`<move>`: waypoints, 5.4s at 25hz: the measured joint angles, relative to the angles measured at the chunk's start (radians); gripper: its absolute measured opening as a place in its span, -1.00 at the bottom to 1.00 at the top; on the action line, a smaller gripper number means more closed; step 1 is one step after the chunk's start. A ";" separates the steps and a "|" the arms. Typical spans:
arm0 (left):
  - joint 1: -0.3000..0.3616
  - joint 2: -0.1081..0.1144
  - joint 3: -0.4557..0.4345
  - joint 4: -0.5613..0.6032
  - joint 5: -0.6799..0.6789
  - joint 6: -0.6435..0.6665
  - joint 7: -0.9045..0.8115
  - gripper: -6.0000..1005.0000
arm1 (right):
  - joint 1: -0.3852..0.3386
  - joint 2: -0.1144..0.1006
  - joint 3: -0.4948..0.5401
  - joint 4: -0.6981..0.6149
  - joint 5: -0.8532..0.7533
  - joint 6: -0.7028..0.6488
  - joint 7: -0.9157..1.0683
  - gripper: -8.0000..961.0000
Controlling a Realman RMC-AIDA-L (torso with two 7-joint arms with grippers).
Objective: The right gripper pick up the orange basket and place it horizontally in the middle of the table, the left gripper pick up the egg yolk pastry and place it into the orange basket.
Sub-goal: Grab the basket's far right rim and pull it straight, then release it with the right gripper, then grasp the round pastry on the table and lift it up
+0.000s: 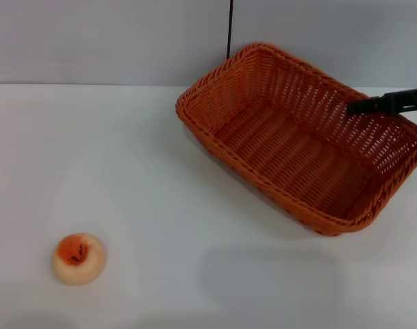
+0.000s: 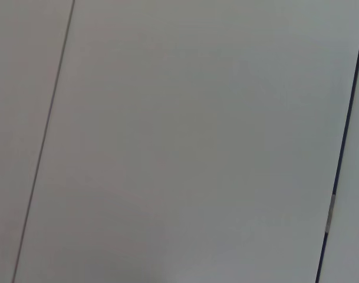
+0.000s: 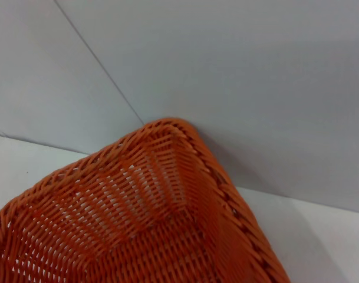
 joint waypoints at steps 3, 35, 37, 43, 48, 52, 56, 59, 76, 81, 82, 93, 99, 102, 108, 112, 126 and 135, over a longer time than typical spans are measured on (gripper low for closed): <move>-0.003 0.001 0.000 0.000 0.000 -0.001 0.000 0.66 | 0.000 0.000 0.000 -0.003 0.001 0.003 0.000 0.36; 0.032 0.001 0.000 0.000 0.000 0.052 0.000 0.66 | 0.042 0.040 -0.133 -0.098 0.056 -0.066 -0.307 -0.63; 0.048 0.001 0.000 0.000 0.000 0.063 0.000 0.66 | 0.048 0.040 -0.134 -0.098 0.056 -0.092 -0.345 -0.64; 0.058 0.001 0.000 0.000 0.000 0.066 0.000 0.66 | 0.060 0.039 -0.134 -0.092 0.057 -0.199 -0.480 -0.64; 0.060 0.000 0.000 0.000 0.000 0.068 0.000 0.66 | 0.058 0.033 -0.135 -0.093 0.063 -0.254 -0.580 -0.63; 0.060 -0.001 0.000 0.000 0.000 0.076 0.000 0.66 | 0.049 0.028 -0.135 -0.092 0.090 -0.263 -0.656 -0.62; 0.067 -0.002 0.000 0.000 0.000 0.083 0.000 0.66 | 0.045 0.028 -0.129 -0.065 0.114 -0.292 -0.756 -0.62; 0.070 -0.002 0.000 0.000 0.001 0.084 0.001 0.66 | 0.045 0.028 -0.133 -0.044 0.120 -0.305 -0.812 -0.61; 0.095 -0.002 0.011 0.002 0.003 0.123 0.010 0.65 | 0.034 0.042 -0.146 -0.041 0.121 -0.298 -0.998 -0.58; 0.107 -0.002 0.023 0.008 0.003 0.137 0.011 0.65 | 0.031 0.048 -0.142 -0.044 0.122 -0.295 -1.027 -0.57; 0.107 -0.002 0.023 0.008 0.003 0.137 0.011 0.65 | 0.031 0.048 -0.142 -0.044 0.122 -0.295 -1.027 -0.57; 0.107 -0.002 0.024 0.009 0.003 0.140 0.011 0.65 | 0.038 0.050 -0.146 -0.040 0.123 -0.292 -1.041 -0.55; 0.105 -0.001 0.025 0.009 0.003 0.140 0.011 0.65 | 0.031 0.064 -0.138 -0.049 0.136 -0.282 -1.041 -0.53; 0.105 0.000 0.025 0.009 0.003 0.141 0.012 0.65 | 0.026 0.066 -0.138 -0.052 0.154 -0.278 -1.041 -0.53; 0.104 0.000 0.025 0.009 0.003 0.152 0.012 0.65 | 0.019 0.067 -0.141 -0.058 0.166 -0.265 -1.042 -0.52; 0.103 0.000 0.025 0.007 0.003 0.153 0.012 0.65 | 0.015 0.074 -0.145 -0.059 0.167 -0.255 -1.049 -0.51; 0.102 0.007 0.112 0.020 0.003 0.162 0.002 0.65 | -0.057 0.082 -0.133 -0.121 0.338 -0.321 -1.041 -0.20; 0.047 0.012 0.455 0.305 0.003 0.273 -0.247 0.65 | -0.325 0.114 -0.139 -0.155 0.985 -0.366 -1.049 -0.20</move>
